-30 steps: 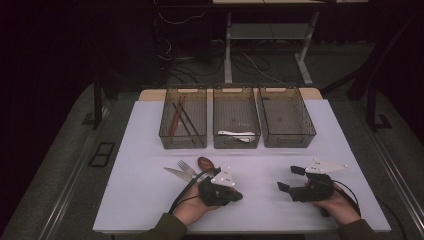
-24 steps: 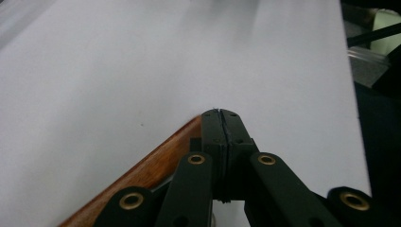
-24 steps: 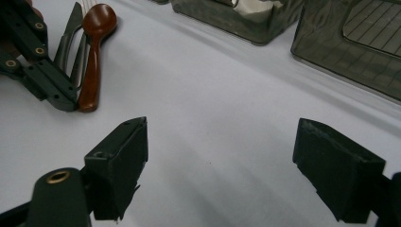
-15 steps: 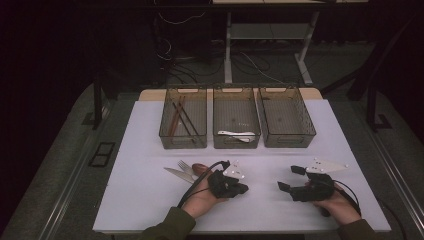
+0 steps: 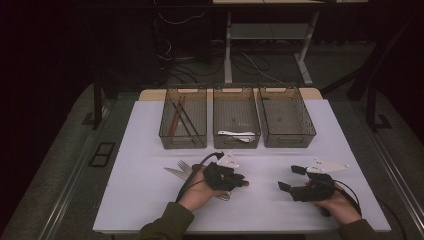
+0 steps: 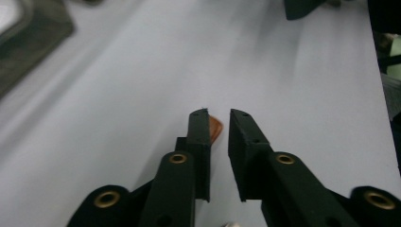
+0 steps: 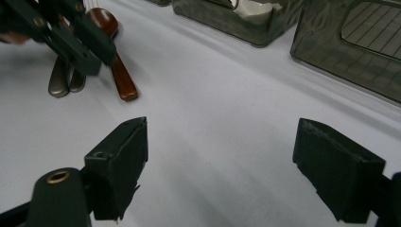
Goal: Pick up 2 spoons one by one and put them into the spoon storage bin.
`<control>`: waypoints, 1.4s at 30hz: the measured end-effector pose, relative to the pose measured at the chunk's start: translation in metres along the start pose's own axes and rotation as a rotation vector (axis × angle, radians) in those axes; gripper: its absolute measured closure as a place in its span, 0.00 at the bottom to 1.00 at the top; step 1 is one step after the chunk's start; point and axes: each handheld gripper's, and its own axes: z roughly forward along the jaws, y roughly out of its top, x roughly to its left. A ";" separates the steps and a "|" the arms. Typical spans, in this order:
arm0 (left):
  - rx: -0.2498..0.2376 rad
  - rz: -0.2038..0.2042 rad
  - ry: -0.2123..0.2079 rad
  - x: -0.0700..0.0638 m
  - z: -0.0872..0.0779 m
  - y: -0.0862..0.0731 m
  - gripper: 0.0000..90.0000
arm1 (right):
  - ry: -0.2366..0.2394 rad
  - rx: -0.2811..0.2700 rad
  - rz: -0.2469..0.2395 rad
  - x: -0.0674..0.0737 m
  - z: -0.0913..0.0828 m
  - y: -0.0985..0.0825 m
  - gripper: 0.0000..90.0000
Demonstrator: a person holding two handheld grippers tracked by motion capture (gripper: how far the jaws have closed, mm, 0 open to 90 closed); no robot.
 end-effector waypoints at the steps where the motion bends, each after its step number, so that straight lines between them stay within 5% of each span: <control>1: -0.005 -0.009 0.005 0.003 -0.006 -0.001 0.80 | -0.001 0.000 0.000 0.000 0.000 0.000 0.20; 9: -0.044 -0.073 0.086 0.030 -0.048 -0.023 0.58 | 0.001 0.003 -0.003 0.000 0.001 0.000 0.20; 15: -0.040 -0.119 0.161 0.049 -0.064 -0.038 0.47 | 0.000 0.009 -0.005 0.000 0.001 0.000 0.20; 30: 0.084 -0.096 0.211 0.059 -0.056 -0.049 0.41 | 0.002 0.012 -0.009 0.000 0.002 -0.001 0.20; 42: 0.084 -0.092 0.201 0.060 -0.053 -0.050 0.44 | 0.000 0.013 -0.010 0.000 0.002 -0.001 0.20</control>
